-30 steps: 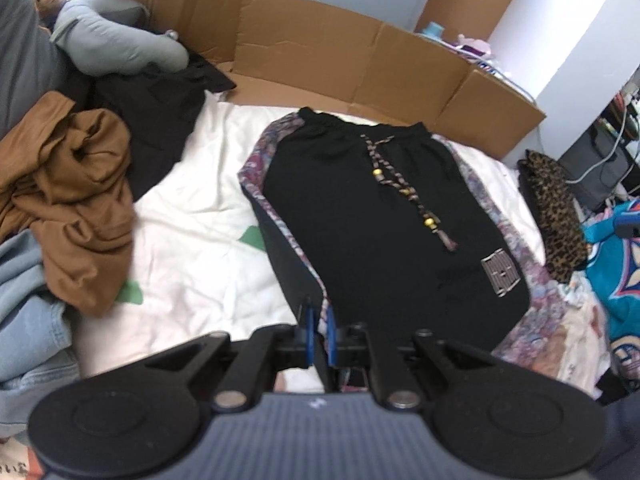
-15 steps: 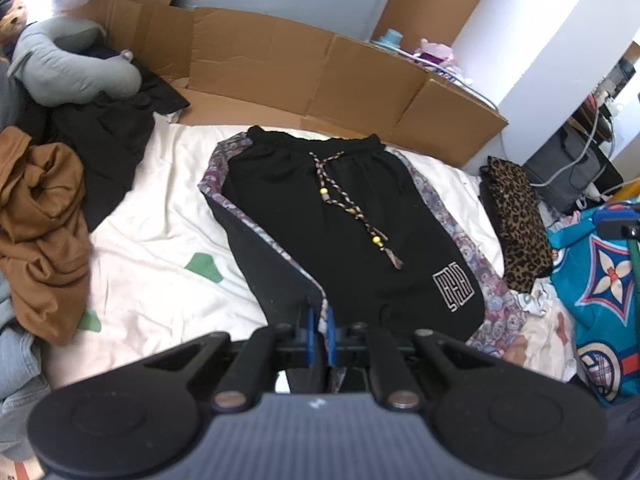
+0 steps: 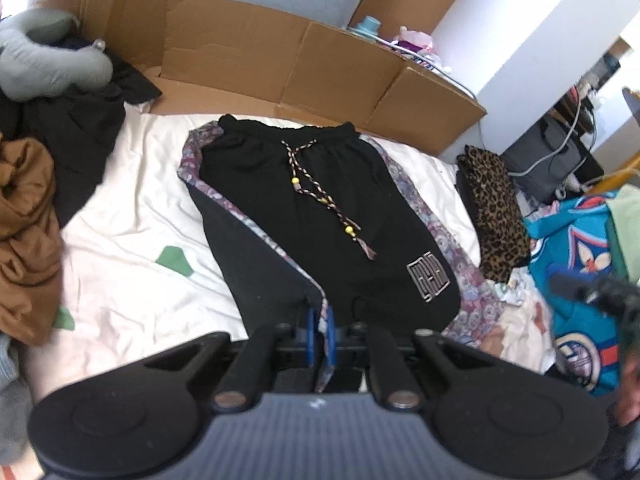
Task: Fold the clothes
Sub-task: 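Grasp the shorts waistband with the right tool while the left tool holds the hem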
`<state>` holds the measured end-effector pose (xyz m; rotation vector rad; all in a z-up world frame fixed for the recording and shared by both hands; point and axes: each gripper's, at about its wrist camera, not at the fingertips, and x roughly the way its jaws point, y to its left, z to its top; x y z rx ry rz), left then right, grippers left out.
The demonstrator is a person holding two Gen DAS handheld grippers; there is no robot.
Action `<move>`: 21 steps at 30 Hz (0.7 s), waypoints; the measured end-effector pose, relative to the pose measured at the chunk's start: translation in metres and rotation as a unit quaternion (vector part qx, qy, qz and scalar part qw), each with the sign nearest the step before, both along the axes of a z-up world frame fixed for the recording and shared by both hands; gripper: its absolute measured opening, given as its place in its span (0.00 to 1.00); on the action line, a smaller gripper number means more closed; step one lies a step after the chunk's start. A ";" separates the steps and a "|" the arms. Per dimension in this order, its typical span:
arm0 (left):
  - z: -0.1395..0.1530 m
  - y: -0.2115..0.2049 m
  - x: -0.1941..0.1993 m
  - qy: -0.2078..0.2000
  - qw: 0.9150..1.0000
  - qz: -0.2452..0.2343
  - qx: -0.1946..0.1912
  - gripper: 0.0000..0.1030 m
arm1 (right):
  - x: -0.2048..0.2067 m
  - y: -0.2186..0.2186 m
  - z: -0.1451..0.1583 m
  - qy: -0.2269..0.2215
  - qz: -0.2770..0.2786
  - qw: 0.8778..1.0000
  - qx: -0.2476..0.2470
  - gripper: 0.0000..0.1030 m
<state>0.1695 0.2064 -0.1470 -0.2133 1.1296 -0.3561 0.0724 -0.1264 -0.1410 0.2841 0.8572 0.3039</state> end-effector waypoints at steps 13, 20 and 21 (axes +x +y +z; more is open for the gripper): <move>0.001 -0.010 0.011 0.021 0.998 -0.007 -0.059 0.07 | 0.009 0.066 -0.053 0.005 0.037 0.998 0.041 0.53; 0.000 -0.024 0.018 0.035 0.996 -0.019 -0.078 0.07 | 0.019 0.095 -0.062 0.001 0.071 0.997 0.030 0.53; 0.000 -0.025 0.019 0.036 0.996 -0.020 -0.079 0.07 | 0.020 0.097 -0.062 0.000 0.072 0.997 0.030 0.53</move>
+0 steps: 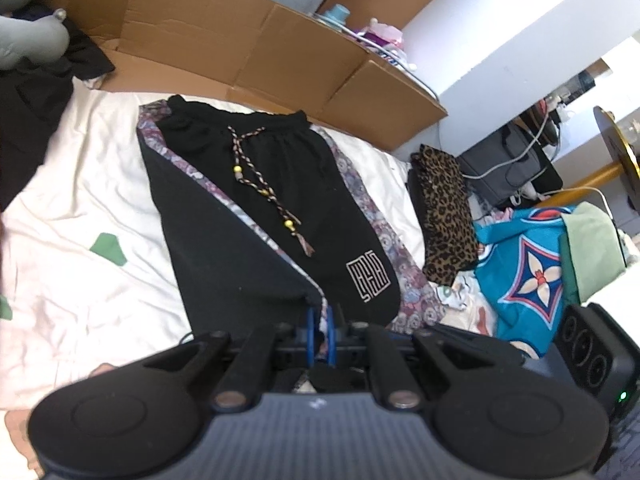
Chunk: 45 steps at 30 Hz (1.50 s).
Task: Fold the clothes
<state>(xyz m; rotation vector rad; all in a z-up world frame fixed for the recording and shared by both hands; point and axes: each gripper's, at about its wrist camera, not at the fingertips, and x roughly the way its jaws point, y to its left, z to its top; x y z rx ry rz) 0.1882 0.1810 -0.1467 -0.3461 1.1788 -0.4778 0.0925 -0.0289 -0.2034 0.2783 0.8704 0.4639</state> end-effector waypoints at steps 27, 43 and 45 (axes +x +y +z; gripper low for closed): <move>0.007 0.006 -0.005 -0.008 1.000 0.008 0.006 0.40 | 0.029 -0.008 -0.023 -0.003 -0.054 0.998 0.019 0.02; -0.035 0.000 -0.008 -0.002 1.000 0.000 0.026 0.41 | 0.014 -0.068 -0.005 -0.004 -0.115 0.993 0.029 0.01; -0.042 -0.003 -0.008 -0.001 1.000 -0.003 0.025 0.41 | 0.014 -0.073 -0.004 0.000 -0.125 0.992 0.029 0.01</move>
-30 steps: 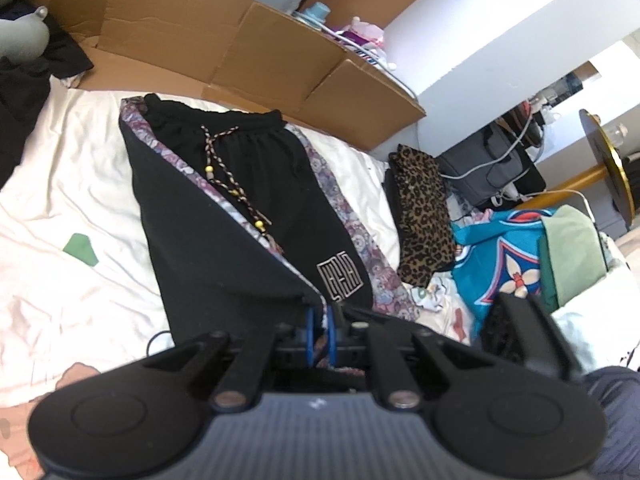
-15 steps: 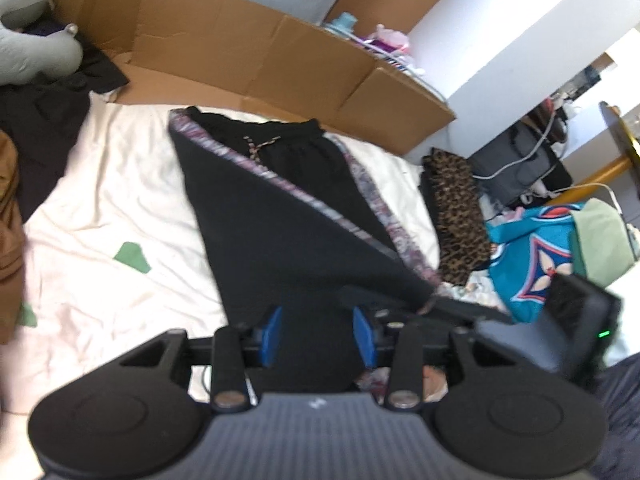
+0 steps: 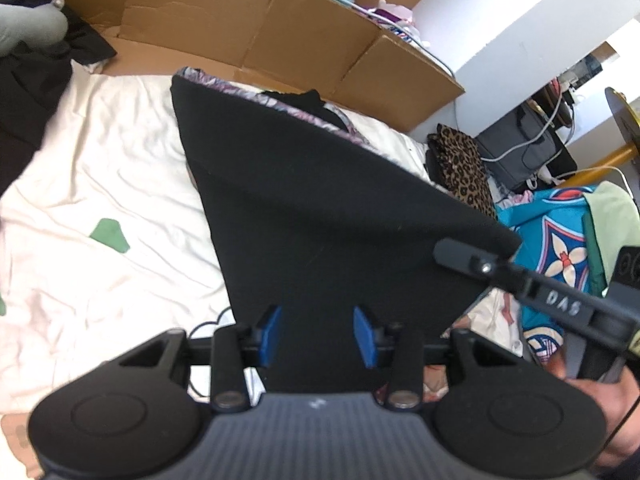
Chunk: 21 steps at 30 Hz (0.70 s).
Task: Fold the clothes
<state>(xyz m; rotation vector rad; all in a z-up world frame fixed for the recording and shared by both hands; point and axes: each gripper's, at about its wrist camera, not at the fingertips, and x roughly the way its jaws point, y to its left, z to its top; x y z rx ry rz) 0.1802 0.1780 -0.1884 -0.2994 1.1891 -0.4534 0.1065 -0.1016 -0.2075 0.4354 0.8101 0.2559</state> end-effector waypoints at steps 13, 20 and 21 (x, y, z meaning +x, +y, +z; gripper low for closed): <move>-0.056 -0.012 -0.002 0.050 0.998 0.004 0.024 0.50 | -0.001 -0.041 -0.004 0.007 -0.063 0.998 0.015 0.01; -0.083 -0.031 0.008 0.061 0.998 -0.010 0.025 0.50 | 0.001 -0.084 -0.020 0.018 -0.094 0.995 0.008 0.01; -0.086 -0.033 0.009 0.062 0.998 -0.013 0.023 0.50 | 0.001 -0.089 -0.023 0.020 -0.098 0.995 0.006 0.01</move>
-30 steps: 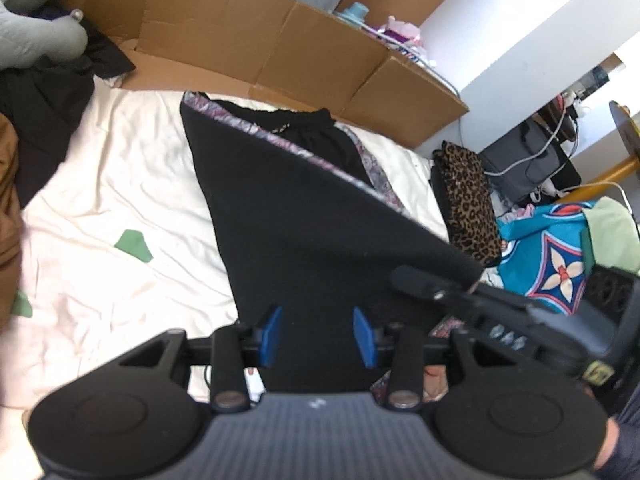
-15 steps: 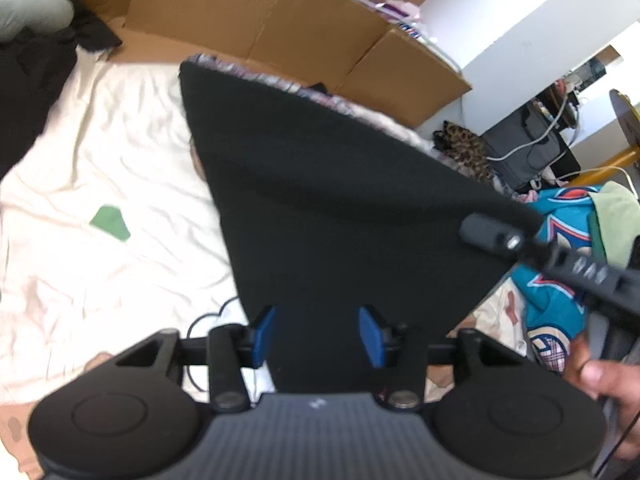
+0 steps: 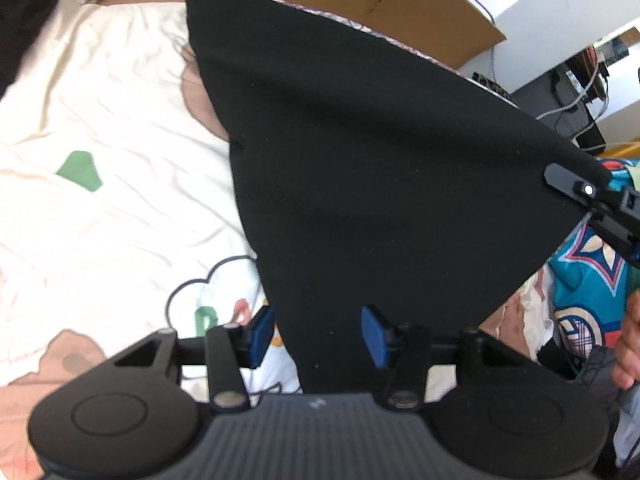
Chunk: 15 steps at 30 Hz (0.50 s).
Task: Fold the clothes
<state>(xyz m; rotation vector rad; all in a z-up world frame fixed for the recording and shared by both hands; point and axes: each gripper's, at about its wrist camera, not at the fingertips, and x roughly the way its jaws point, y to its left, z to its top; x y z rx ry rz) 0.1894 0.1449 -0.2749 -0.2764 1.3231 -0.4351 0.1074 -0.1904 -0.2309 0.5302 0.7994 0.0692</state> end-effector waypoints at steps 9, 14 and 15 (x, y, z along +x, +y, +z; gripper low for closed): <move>-0.036 -0.006 -0.003 0.028 0.999 -0.012 -0.039 0.50 | -0.005 -0.042 -0.029 0.022 -0.047 0.999 -0.013 0.01; -0.059 -0.008 -0.019 0.054 0.996 -0.021 -0.065 0.50 | -0.006 -0.060 -0.041 0.032 -0.071 0.997 -0.021 0.01; -0.062 -0.009 -0.022 0.057 0.996 -0.021 -0.070 0.50 | -0.005 -0.064 -0.045 0.036 -0.075 0.996 -0.022 0.01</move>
